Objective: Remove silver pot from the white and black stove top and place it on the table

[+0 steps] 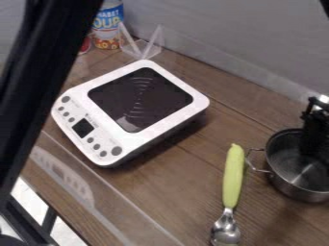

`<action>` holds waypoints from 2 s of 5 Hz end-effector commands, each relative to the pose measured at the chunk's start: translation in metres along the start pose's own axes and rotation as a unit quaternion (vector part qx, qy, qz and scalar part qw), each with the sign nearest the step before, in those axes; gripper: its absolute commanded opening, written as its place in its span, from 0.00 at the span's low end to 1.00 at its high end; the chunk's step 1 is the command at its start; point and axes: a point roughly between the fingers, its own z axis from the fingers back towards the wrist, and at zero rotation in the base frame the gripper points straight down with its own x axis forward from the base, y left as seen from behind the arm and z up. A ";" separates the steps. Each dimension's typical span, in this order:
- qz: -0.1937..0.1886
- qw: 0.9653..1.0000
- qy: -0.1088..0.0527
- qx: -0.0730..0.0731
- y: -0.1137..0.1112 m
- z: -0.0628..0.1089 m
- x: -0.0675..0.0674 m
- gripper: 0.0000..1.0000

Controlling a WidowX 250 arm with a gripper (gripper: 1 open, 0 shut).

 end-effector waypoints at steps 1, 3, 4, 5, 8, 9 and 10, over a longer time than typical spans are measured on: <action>-0.024 0.999 -0.028 0.000 -0.010 0.017 -0.001 0.00; -0.049 0.999 -0.022 -0.004 -0.011 0.021 -0.008 0.00; -0.061 0.998 -0.019 -0.006 -0.010 0.025 -0.010 0.00; -0.075 0.997 -0.016 -0.007 -0.005 0.028 -0.012 0.00; -0.090 0.996 -0.009 -0.015 0.005 0.030 -0.012 0.00; -0.107 0.994 -0.003 -0.015 0.006 0.029 -0.013 0.00; -0.124 0.992 0.004 -0.015 0.008 0.027 -0.014 0.00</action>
